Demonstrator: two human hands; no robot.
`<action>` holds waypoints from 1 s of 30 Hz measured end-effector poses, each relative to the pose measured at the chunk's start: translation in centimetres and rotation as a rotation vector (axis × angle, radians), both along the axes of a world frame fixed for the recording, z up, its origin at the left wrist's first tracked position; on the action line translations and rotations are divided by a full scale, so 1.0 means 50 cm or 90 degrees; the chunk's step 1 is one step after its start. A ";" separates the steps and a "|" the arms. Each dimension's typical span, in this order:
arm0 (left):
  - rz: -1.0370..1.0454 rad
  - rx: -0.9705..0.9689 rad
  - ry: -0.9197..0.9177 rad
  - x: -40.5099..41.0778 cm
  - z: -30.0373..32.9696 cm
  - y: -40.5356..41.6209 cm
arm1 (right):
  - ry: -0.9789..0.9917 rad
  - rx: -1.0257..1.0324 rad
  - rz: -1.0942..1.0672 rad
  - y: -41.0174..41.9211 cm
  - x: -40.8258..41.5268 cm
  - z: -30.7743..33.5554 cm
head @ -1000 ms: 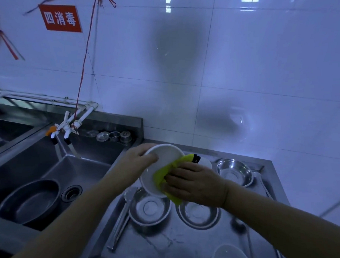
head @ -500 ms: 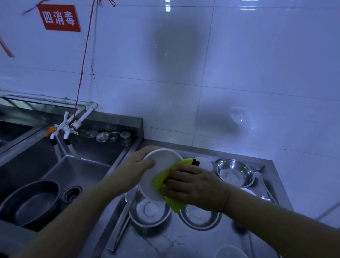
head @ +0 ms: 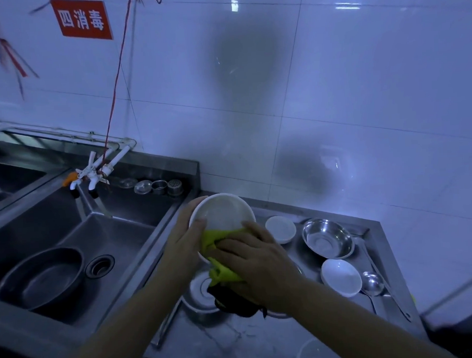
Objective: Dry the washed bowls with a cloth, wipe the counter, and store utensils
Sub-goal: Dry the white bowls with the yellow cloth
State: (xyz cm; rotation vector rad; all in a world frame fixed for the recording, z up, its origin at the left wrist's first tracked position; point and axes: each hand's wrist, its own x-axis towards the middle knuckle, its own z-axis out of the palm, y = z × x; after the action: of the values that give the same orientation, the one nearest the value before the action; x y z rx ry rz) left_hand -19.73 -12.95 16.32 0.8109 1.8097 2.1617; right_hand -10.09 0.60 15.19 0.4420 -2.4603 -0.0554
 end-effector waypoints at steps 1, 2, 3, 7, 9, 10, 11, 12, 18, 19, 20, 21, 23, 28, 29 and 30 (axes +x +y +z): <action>-0.015 -0.002 -0.003 -0.003 0.002 -0.004 | 0.001 0.028 0.025 0.016 0.002 0.009; -0.025 -0.006 -0.002 -0.005 0.005 -0.007 | 0.000 0.060 0.043 0.031 0.002 0.018; -0.031 -0.009 0.001 -0.008 0.008 -0.009 | -0.006 0.094 0.047 0.042 0.001 0.027; -0.067 -0.015 0.026 -0.013 0.015 -0.008 | -0.035 0.076 -0.063 0.036 -0.015 0.052; -0.083 -0.007 0.013 -0.010 0.013 -0.003 | -0.068 0.031 -0.130 0.013 -0.025 0.060; -0.083 -0.009 0.013 -0.010 0.012 -0.002 | -0.086 0.020 -0.151 0.000 -0.027 0.061; -0.081 -0.014 0.016 -0.010 0.013 -0.001 | -0.102 0.015 -0.162 -0.012 -0.028 0.061; -0.081 -0.014 0.015 -0.010 0.014 -0.001 | -0.117 0.009 -0.163 -0.022 -0.028 0.060; -0.072 -0.006 0.019 -0.016 0.030 -0.008 | -0.125 -0.059 -0.070 -0.044 -0.008 0.045; -0.077 -0.014 0.022 -0.017 0.032 -0.011 | -0.122 -0.056 -0.043 -0.037 0.001 0.040; -0.086 -0.029 0.031 -0.019 0.033 -0.014 | -0.118 -0.042 -0.016 -0.027 0.010 0.036; -0.098 -0.054 0.045 -0.018 0.034 -0.017 | -0.112 -0.013 0.007 -0.014 0.018 0.035; -0.113 -0.096 0.060 -0.015 0.040 -0.022 | -0.104 0.072 0.038 0.017 0.025 0.039; -0.174 -0.176 0.054 -0.009 0.063 -0.018 | -0.089 0.240 0.071 0.064 0.011 0.066; -0.195 -0.193 0.036 -0.006 0.064 -0.015 | -0.069 0.271 0.075 0.067 0.006 0.069; -0.219 -0.199 0.008 -0.003 0.064 -0.013 | -0.049 0.296 0.081 0.070 0.002 0.073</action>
State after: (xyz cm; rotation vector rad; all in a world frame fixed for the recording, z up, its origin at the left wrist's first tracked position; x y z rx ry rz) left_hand -19.87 -13.59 19.52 0.9743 1.7956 1.6182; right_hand -9.97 4.09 18.86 0.8099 -2.4793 -0.5740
